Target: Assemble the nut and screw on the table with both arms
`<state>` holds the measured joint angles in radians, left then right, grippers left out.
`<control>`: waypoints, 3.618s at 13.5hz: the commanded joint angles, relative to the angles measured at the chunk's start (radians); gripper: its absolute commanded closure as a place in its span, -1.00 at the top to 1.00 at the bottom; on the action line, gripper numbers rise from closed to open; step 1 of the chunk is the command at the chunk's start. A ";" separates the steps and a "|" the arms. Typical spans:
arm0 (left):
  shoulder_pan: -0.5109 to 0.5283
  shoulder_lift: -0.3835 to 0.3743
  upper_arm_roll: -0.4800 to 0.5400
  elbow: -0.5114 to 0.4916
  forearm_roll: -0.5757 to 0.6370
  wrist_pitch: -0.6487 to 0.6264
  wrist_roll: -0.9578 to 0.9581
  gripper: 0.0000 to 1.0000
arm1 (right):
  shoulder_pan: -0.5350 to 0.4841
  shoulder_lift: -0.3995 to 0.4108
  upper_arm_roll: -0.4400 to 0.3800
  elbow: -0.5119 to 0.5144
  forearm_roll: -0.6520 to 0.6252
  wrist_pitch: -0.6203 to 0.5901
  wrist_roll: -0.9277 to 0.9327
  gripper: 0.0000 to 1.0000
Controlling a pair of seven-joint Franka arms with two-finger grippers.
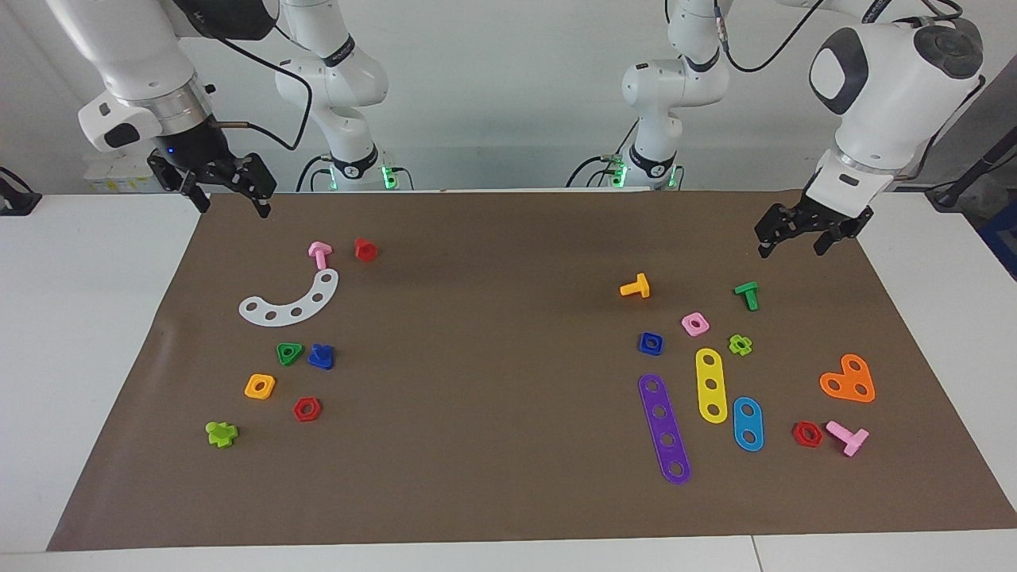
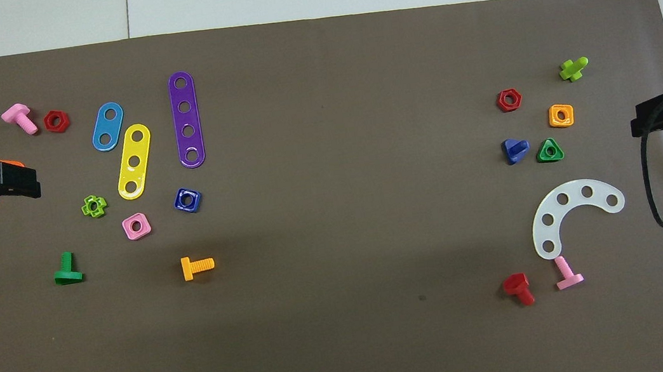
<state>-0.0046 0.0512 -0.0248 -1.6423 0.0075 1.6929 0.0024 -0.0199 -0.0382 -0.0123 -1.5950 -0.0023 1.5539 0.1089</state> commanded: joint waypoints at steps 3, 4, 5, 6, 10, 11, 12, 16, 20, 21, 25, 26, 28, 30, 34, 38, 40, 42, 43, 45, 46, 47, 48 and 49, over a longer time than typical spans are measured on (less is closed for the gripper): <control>0.008 -0.033 -0.001 -0.039 -0.014 0.022 -0.005 1.00 | -0.012 -0.008 0.005 -0.014 0.001 0.014 -0.020 1.00; 0.008 -0.033 -0.001 -0.039 -0.014 0.022 -0.005 1.00 | -0.011 -0.009 0.005 -0.016 0.001 0.017 -0.008 1.00; 0.008 -0.033 -0.001 -0.039 -0.014 0.022 -0.005 1.00 | -0.006 -0.022 0.005 -0.046 0.001 0.034 0.006 1.00; 0.008 -0.033 -0.001 -0.039 -0.014 0.022 -0.005 1.00 | -0.005 -0.037 0.006 -0.087 0.001 0.079 0.005 1.00; 0.008 -0.033 -0.001 -0.039 -0.014 0.022 -0.005 1.00 | 0.003 -0.040 0.009 -0.218 0.012 0.256 -0.005 1.00; 0.008 -0.033 -0.001 -0.039 -0.014 0.022 -0.005 1.00 | 0.024 -0.019 0.009 -0.258 0.012 0.314 -0.005 1.00; 0.008 -0.033 -0.001 -0.039 -0.014 0.022 -0.005 1.00 | 0.032 0.019 0.009 -0.281 0.016 0.371 -0.005 1.00; 0.008 -0.033 -0.001 -0.039 -0.014 0.022 -0.005 1.00 | 0.055 0.164 0.009 -0.338 0.024 0.553 -0.064 1.00; 0.008 -0.033 -0.001 -0.039 -0.014 0.022 -0.005 1.00 | 0.054 0.247 0.009 -0.477 0.024 0.836 -0.115 0.96; 0.008 -0.033 -0.001 -0.039 -0.014 0.022 -0.005 1.00 | 0.054 0.264 0.009 -0.493 0.024 0.874 -0.144 0.86; 0.008 -0.033 -0.001 -0.039 -0.014 0.022 -0.005 1.00 | 0.043 0.267 0.009 -0.526 0.024 0.899 -0.185 0.40; 0.008 -0.033 -0.001 -0.039 -0.014 0.022 -0.005 1.00 | 0.041 0.267 0.009 -0.528 0.025 0.899 -0.198 0.20; 0.008 -0.033 -0.001 -0.039 -0.014 0.022 -0.005 1.00 | 0.040 0.270 0.009 -0.530 0.024 0.908 -0.198 -0.02; 0.008 -0.033 -0.001 -0.039 -0.014 0.022 -0.005 1.00 | 0.040 0.273 0.009 -0.531 0.025 0.931 -0.196 -0.02; 0.008 -0.033 -0.001 -0.039 -0.014 0.022 -0.005 1.00 | 0.040 0.276 0.009 -0.531 0.025 0.936 -0.195 -0.02; 0.008 -0.033 -0.001 -0.039 -0.014 0.022 -0.005 1.00 | 0.040 0.276 0.009 -0.531 0.025 0.936 -0.198 -0.34; 0.008 -0.033 -0.001 -0.039 -0.014 0.022 -0.005 1.00 | 0.040 0.276 0.011 -0.533 0.028 0.937 -0.178 -1.00; 0.008 -0.033 -0.001 -0.039 -0.014 0.022 -0.005 1.00 | 0.044 0.277 0.009 -0.525 0.041 0.933 -0.169 -1.00; 0.008 -0.033 -0.001 -0.039 -0.014 0.022 -0.005 1.00 | 0.046 0.277 0.009 -0.517 0.047 0.927 -0.167 -1.00; 0.008 -0.033 -0.001 -0.039 -0.014 0.022 -0.005 1.00 | 0.052 0.277 0.009 -0.496 0.054 0.904 -0.155 -1.00; 0.008 -0.033 -0.001 -0.039 -0.014 0.022 -0.005 1.00 | 0.055 0.273 0.011 -0.459 0.062 0.861 -0.134 -1.00; 0.008 -0.033 -0.001 -0.039 -0.014 0.022 -0.005 1.00 | 0.058 0.267 0.014 -0.410 0.064 0.804 -0.083 -1.00; 0.008 -0.033 -0.001 -0.039 -0.014 0.022 -0.005 1.00 | 0.058 0.265 0.034 -0.349 0.064 0.746 -0.021 -1.00; 0.008 -0.033 -0.001 -0.039 -0.014 0.022 -0.005 1.00 | 0.067 0.270 0.052 -0.289 0.061 0.694 0.035 -1.00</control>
<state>-0.0047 0.0512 -0.0249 -1.6423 0.0075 1.6929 0.0023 0.0386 0.2369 0.0082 -1.9943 0.0401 2.3557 0.0535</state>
